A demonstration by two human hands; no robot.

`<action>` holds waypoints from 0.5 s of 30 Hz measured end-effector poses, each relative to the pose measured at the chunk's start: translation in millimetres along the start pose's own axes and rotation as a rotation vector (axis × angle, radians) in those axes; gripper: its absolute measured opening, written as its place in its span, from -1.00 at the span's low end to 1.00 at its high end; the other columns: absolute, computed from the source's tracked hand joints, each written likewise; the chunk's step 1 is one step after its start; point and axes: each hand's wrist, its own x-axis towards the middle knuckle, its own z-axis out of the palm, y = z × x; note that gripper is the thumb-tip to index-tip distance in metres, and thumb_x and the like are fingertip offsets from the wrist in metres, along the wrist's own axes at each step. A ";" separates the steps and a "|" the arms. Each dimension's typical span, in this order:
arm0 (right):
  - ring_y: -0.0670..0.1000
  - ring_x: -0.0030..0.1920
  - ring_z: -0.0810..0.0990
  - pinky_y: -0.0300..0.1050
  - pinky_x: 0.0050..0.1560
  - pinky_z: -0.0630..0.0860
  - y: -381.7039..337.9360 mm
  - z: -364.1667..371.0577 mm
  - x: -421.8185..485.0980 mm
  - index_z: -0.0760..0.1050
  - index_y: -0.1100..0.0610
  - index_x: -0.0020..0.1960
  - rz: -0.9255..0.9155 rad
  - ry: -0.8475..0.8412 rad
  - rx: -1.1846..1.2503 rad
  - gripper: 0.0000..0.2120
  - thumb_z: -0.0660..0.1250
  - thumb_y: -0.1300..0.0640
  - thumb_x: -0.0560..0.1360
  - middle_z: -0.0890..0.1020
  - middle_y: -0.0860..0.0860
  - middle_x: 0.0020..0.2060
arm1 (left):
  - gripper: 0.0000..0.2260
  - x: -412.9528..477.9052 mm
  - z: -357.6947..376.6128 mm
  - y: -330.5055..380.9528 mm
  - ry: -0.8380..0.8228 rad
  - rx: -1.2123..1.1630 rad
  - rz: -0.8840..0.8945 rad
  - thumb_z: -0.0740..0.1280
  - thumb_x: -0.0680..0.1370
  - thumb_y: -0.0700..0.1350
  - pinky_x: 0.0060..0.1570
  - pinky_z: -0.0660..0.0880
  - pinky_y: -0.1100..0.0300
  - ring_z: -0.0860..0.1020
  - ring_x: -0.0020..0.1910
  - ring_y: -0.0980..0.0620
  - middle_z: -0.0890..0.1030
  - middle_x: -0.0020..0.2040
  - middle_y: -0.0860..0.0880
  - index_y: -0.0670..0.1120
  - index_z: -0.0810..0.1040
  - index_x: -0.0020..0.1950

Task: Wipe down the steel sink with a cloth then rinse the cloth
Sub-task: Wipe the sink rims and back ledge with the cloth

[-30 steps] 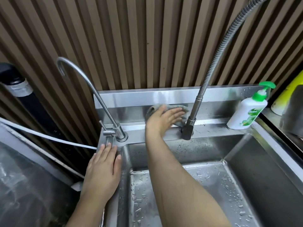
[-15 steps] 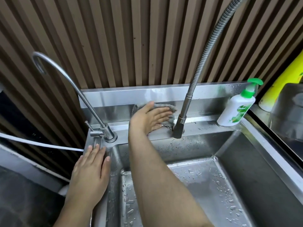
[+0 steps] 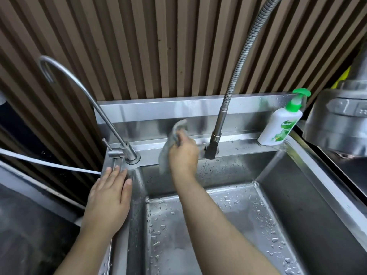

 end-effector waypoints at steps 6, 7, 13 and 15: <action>0.07 0.39 0.28 -0.04 0.34 0.17 3.4 2.5 -29.1 0.39 0.06 0.37 -0.398 -0.366 -0.388 -0.62 0.16 0.02 0.58 0.46 0.09 0.33 | -0.35 0.0 0.7 -1.6 0.002 -0.023 -0.011 -0.15 0.49 0.14 0.42 0.17 -0.04 0.27 0.44 -0.08 0.42 0.38 -0.14 -0.19 0.47 0.32; 0.06 0.42 0.23 -0.02 0.38 0.16 5.2 5.9 -26.6 0.37 0.06 0.38 -0.473 -0.395 -0.389 -0.62 0.18 0.04 0.57 0.40 0.06 0.39 | -0.34 0.1 0.1 -1.0 0.000 -0.026 -0.013 -0.16 0.49 0.14 0.42 0.16 -0.03 0.26 0.44 -0.08 0.41 0.39 -0.13 -0.18 0.47 0.32; 0.12 0.36 0.30 0.05 0.33 0.24 24.7 3.0 -8.1 0.31 0.12 0.35 -0.426 -0.223 -0.811 -0.61 0.15 0.05 0.55 0.42 0.11 0.34 | -0.30 -0.9 -3.6 3.2 -0.010 -0.049 -0.036 -0.20 0.45 0.18 0.45 0.08 0.05 0.20 0.47 -0.02 0.36 0.43 -0.08 -0.14 0.43 0.36; 0.13 0.47 0.13 0.04 0.39 0.18 35.3 -8.1 -2.2 0.20 0.16 0.43 -0.233 -0.112 -0.771 -0.52 0.16 0.06 0.55 0.27 0.15 0.44 | -0.30 -0.7 -3.4 3.0 -0.014 -0.040 -0.030 -0.21 0.46 0.18 0.45 0.08 0.05 0.19 0.47 -0.02 0.36 0.43 -0.08 -0.14 0.43 0.37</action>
